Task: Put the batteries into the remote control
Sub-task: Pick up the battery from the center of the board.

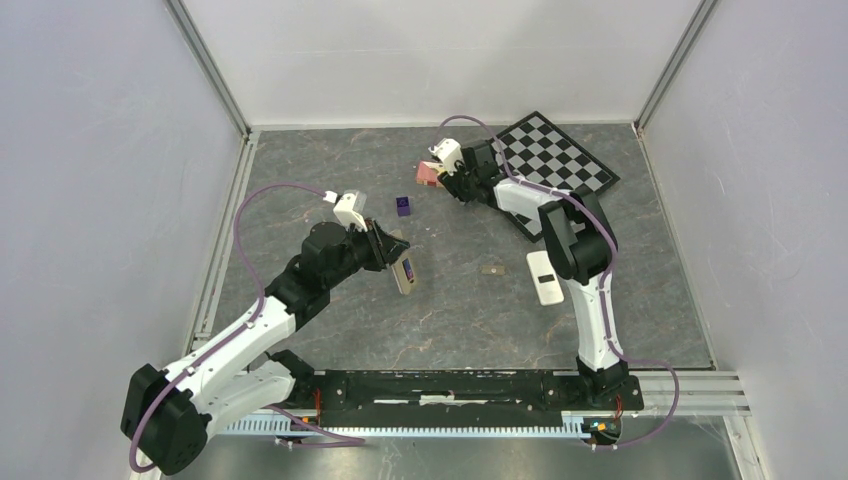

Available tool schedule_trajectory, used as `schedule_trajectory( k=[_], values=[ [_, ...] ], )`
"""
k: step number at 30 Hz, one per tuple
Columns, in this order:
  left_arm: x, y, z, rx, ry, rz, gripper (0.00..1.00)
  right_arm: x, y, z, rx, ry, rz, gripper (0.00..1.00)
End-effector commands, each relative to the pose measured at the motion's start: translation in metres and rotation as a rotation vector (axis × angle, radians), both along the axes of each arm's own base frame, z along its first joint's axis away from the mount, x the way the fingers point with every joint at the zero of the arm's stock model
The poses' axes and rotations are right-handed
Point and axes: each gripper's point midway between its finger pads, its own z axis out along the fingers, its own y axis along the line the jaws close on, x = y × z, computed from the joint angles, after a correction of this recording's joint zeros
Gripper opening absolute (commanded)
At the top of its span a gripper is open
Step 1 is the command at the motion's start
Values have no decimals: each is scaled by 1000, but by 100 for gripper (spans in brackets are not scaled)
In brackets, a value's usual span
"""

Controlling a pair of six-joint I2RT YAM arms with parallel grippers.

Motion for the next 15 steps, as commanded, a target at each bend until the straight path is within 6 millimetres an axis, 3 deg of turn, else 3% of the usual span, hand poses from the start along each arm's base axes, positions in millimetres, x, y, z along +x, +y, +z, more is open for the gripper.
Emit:
schedule_trajectory(
  k=[1, 10, 15],
  values=[
    [7, -4, 21, -35, -62, -6, 2, 11, -1, 14, 9, -12, 21, 57],
    [6, -2, 21, -35, -61, -7, 2, 6, -12, -9, 7, 69, -20, 56],
    [6, -3, 22, -39, -61, -11, 2, 6, -23, -21, 7, 110, -36, 64]
  ],
)
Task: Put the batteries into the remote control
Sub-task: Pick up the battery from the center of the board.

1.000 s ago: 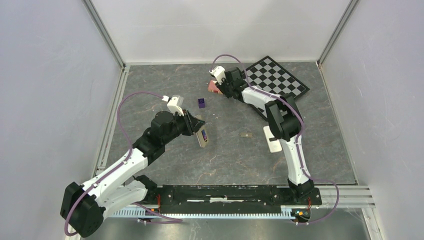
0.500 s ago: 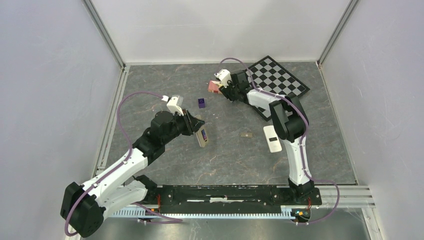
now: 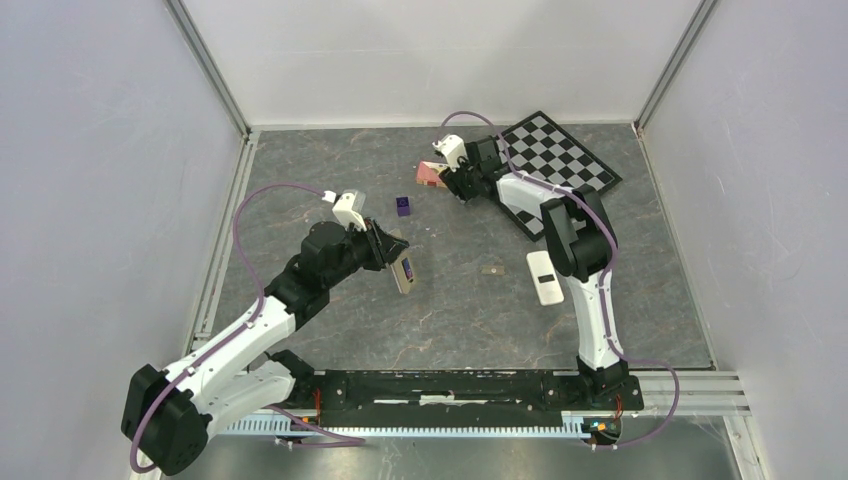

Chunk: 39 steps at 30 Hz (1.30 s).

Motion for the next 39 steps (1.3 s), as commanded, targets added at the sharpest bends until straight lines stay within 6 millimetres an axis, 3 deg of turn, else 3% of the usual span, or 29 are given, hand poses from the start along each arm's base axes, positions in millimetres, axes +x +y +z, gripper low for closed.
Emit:
schedule_trajectory(
  k=[1, 4, 9, 17, 25, 27, 30, 33, 39],
  values=[
    [5, -4, 22, -38, -61, -15, 2, 4, -20, -18, -13, 59, -32, 64],
    [5, -4, 23, -38, -62, -17, 2, 2, -20, -20, -10, 77, -23, 64],
    [6, -3, 25, -39, -67, -14, 2, -3, -21, -23, -15, 111, -19, 44],
    [6, -3, 24, -42, -62, -19, 2, -20, -18, -28, 1, 173, 20, 39],
    [6, -1, 25, -45, -69, -12, 2, -30, -18, -38, 3, 225, 19, 19],
    [6, 0, 25, -42, -74, -9, 2, -32, -18, -39, 9, 233, 18, 19],
    [7, 1, 27, -43, -80, -5, 2, -36, -18, -38, 17, 241, 10, 35],
    [8, 2, 29, -42, -86, -4, 2, -39, -21, -41, 7, 270, -7, 39],
    [8, 4, 31, -43, -96, 1, 2, -57, -31, -59, -30, 359, -51, 15]
  ],
)
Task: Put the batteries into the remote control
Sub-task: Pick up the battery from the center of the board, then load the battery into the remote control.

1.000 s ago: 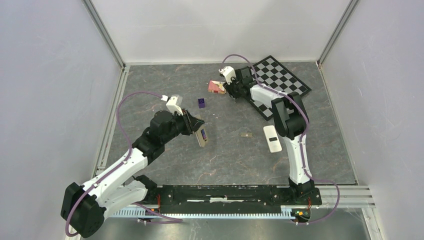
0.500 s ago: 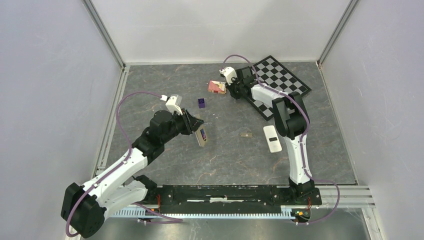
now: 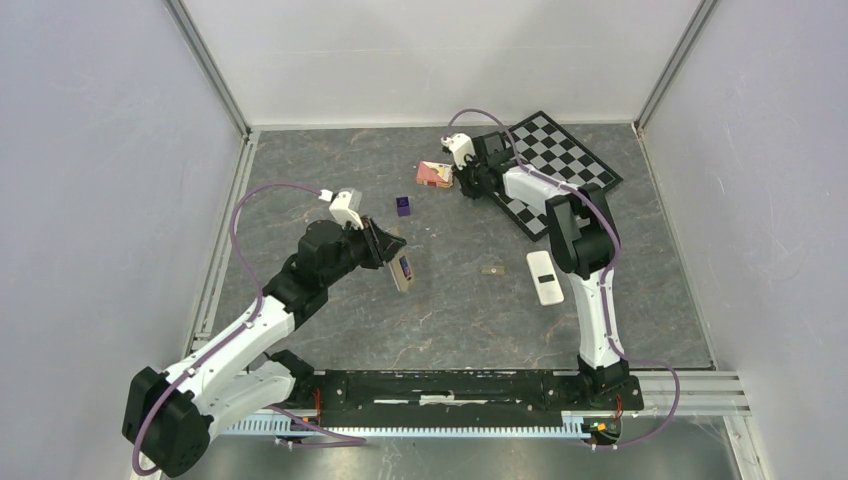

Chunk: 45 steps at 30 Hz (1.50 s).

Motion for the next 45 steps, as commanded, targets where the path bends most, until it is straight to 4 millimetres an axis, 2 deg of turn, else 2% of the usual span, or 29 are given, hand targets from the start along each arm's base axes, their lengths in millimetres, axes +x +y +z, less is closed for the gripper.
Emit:
schedule_trajectory(
  k=[1, 5, 9, 14, 18, 20, 22, 27, 33, 36, 40, 45],
  values=[
    [6, -1, 31, -36, -99, -5, 2, -50, -24, -51, -98, 223, -36, 10],
    [6, -2, 29, -41, -100, -8, 2, -61, -22, -43, -60, 215, -27, 0],
    [8, -6, 29, -66, -128, -21, 2, -77, -13, -12, 36, 178, -31, 0],
    [11, -12, 34, -144, -266, -53, 2, -119, -16, 14, 142, 176, -106, 0],
    [8, -20, 40, -233, -376, -119, 2, -157, -16, 19, 260, 210, -156, 0],
    [5, -25, 42, -271, -406, -178, 2, -168, -13, 27, 328, 207, -164, 0],
    [4, -27, 46, -304, -433, -228, 2, -170, -10, 38, 380, 170, -161, 0],
    [12, -23, 43, -370, -395, -244, 2, -177, 1, 55, 478, 174, -141, 0],
    [20, -29, 27, -415, -281, -228, 2, -194, 13, 76, 578, 215, -95, 0],
    [21, -33, 22, -470, -228, -235, 2, -205, 17, 97, 644, 215, -66, 0],
    [16, -41, 31, -570, -211, -300, 2, -223, 19, 134, 722, 172, -6, 0],
    [13, -53, 39, -662, -168, -358, 2, -249, 19, 162, 745, 141, 77, 0]
  ],
)
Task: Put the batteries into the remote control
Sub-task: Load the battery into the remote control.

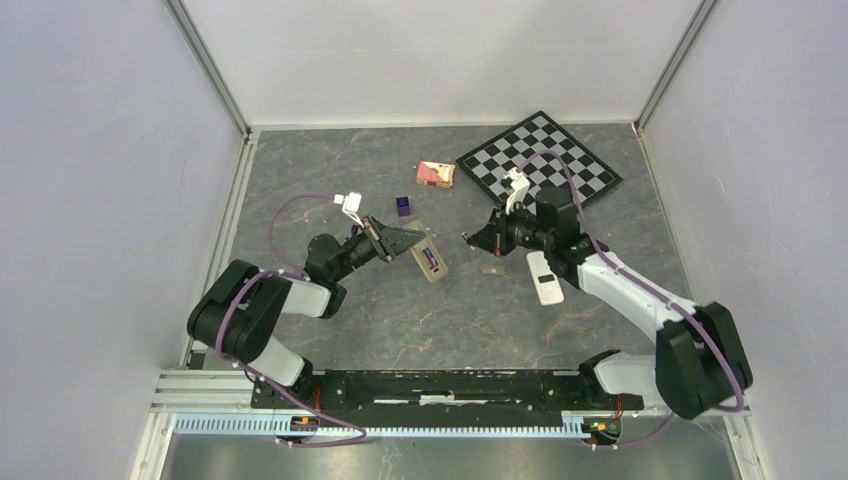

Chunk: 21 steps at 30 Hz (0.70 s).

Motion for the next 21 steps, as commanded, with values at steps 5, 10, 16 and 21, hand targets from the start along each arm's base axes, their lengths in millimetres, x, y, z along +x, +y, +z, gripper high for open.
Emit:
schedule_trajectory(
  k=[5, 10, 16, 21],
  values=[
    [-8, -33, 55, -206, -27, -119, 2, -40, 19, 52, 44, -103, 99, 0],
    [1, -52, 51, -268, 82, -96, 2, -37, 11, 51, -84, -132, 5, 0],
    [8, -60, 34, -239, 139, -28, 2, -35, 1, 59, -138, -158, -37, 0],
    [14, -59, 29, -213, 163, 16, 2, -38, 4, 60, -139, -173, -16, 0]
  ],
)
